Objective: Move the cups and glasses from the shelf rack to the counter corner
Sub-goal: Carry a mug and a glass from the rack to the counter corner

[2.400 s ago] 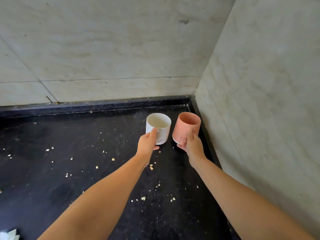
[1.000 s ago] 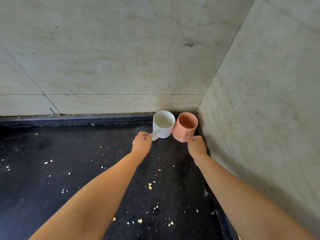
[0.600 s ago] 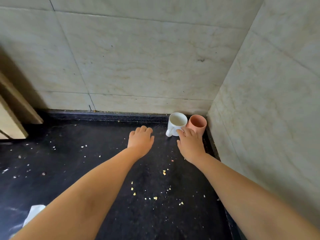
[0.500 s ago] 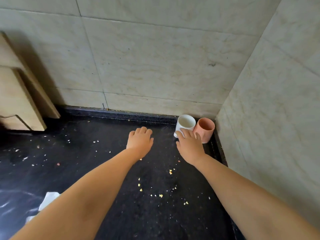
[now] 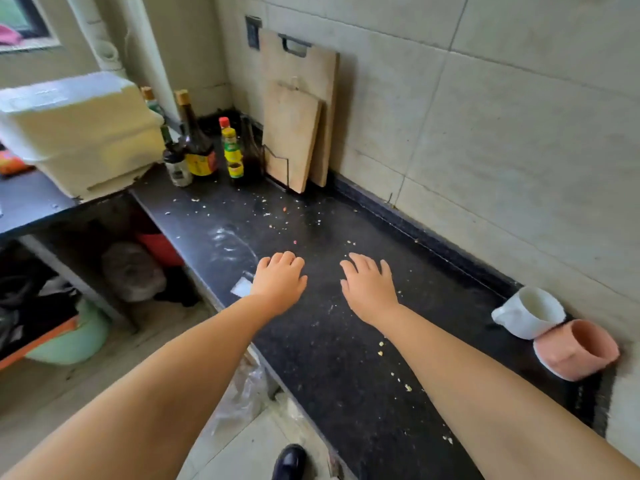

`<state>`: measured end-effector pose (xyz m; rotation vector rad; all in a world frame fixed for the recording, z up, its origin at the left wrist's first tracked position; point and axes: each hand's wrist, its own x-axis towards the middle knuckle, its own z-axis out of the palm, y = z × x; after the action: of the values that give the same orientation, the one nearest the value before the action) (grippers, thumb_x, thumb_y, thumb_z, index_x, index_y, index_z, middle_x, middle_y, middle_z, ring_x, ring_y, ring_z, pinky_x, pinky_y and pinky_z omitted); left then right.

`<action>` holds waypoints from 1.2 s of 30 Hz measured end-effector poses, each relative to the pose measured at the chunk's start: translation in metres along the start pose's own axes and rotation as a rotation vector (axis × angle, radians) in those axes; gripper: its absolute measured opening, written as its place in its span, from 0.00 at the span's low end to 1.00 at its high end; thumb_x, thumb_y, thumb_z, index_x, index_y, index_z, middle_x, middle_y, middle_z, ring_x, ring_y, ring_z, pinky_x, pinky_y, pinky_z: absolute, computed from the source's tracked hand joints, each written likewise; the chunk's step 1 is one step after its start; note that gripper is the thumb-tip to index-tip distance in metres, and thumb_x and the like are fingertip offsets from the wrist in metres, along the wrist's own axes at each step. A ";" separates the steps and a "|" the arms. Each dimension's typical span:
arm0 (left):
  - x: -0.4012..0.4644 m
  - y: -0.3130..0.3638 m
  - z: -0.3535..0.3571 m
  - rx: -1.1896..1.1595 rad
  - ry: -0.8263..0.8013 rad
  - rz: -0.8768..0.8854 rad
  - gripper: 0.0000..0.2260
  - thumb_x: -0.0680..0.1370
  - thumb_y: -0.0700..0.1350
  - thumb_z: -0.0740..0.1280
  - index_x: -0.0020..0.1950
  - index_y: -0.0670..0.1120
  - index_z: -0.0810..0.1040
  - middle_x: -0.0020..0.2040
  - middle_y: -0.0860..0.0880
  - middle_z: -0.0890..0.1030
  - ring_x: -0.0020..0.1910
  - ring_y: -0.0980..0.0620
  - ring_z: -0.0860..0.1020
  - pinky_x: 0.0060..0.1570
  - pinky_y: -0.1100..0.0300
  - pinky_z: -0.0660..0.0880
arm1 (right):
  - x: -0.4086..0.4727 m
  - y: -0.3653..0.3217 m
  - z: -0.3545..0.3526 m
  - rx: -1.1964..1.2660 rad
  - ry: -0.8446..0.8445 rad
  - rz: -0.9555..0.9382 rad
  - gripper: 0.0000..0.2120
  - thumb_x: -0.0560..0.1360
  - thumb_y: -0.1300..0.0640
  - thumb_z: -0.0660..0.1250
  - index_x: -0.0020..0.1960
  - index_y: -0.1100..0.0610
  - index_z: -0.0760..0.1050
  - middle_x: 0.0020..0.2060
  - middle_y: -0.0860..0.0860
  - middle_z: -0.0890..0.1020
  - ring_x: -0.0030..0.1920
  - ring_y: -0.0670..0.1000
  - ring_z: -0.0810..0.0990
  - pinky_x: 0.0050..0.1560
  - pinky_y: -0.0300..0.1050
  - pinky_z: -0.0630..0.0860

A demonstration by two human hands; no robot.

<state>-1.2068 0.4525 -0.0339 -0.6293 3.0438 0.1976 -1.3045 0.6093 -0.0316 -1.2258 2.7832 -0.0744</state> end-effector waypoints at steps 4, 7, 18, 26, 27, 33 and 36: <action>-0.056 -0.045 -0.002 -0.015 0.017 -0.151 0.17 0.80 0.51 0.56 0.67 0.47 0.71 0.66 0.48 0.73 0.67 0.45 0.69 0.66 0.52 0.63 | 0.006 -0.059 0.014 -0.035 -0.052 -0.181 0.22 0.83 0.53 0.53 0.75 0.55 0.59 0.77 0.53 0.58 0.77 0.54 0.55 0.76 0.60 0.50; -0.099 -0.078 -0.008 -0.009 0.067 -0.276 0.16 0.80 0.50 0.56 0.64 0.46 0.73 0.64 0.47 0.74 0.65 0.45 0.71 0.64 0.52 0.64 | 0.008 -0.109 0.016 -0.063 -0.060 -0.309 0.24 0.81 0.57 0.58 0.75 0.54 0.58 0.76 0.53 0.58 0.76 0.53 0.56 0.75 0.60 0.50; -0.261 -0.215 -0.040 -0.007 0.151 -0.643 0.17 0.80 0.51 0.56 0.66 0.46 0.71 0.65 0.46 0.73 0.67 0.45 0.69 0.67 0.51 0.63 | -0.018 -0.317 0.020 -0.052 -0.031 -0.673 0.21 0.82 0.51 0.53 0.74 0.52 0.61 0.75 0.52 0.62 0.75 0.53 0.59 0.75 0.59 0.53; -0.421 -0.345 -0.037 0.008 0.143 -0.828 0.17 0.80 0.52 0.56 0.65 0.47 0.71 0.65 0.47 0.73 0.67 0.46 0.69 0.66 0.51 0.63 | -0.080 -0.516 0.042 -0.070 -0.063 -0.844 0.22 0.82 0.50 0.54 0.74 0.53 0.61 0.76 0.53 0.61 0.75 0.53 0.59 0.75 0.60 0.52; -0.443 -0.361 -0.039 -0.003 0.150 -0.862 0.17 0.80 0.52 0.56 0.65 0.47 0.71 0.65 0.47 0.73 0.66 0.46 0.70 0.66 0.51 0.64 | -0.089 -0.543 0.043 -0.069 -0.072 -0.868 0.22 0.82 0.50 0.54 0.74 0.53 0.60 0.76 0.53 0.60 0.75 0.53 0.59 0.75 0.60 0.52; -0.544 -0.436 -0.050 -0.073 0.175 -1.058 0.18 0.81 0.53 0.56 0.67 0.48 0.71 0.65 0.47 0.73 0.67 0.47 0.71 0.67 0.50 0.67 | -0.130 -0.672 0.048 -0.039 -0.092 -1.032 0.21 0.81 0.50 0.55 0.73 0.53 0.62 0.75 0.53 0.63 0.75 0.54 0.61 0.75 0.60 0.53; -0.574 -0.463 -0.053 -0.095 0.200 -1.130 0.18 0.81 0.53 0.56 0.67 0.47 0.71 0.65 0.46 0.74 0.66 0.46 0.71 0.67 0.50 0.67 | -0.138 -0.719 0.049 -0.043 -0.110 -1.077 0.21 0.81 0.50 0.55 0.72 0.53 0.63 0.74 0.53 0.63 0.74 0.55 0.61 0.75 0.61 0.53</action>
<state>-0.4969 0.2499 -0.0066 -2.2758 2.3145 0.2306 -0.6790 0.2259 -0.0094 -2.4540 1.7289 -0.0197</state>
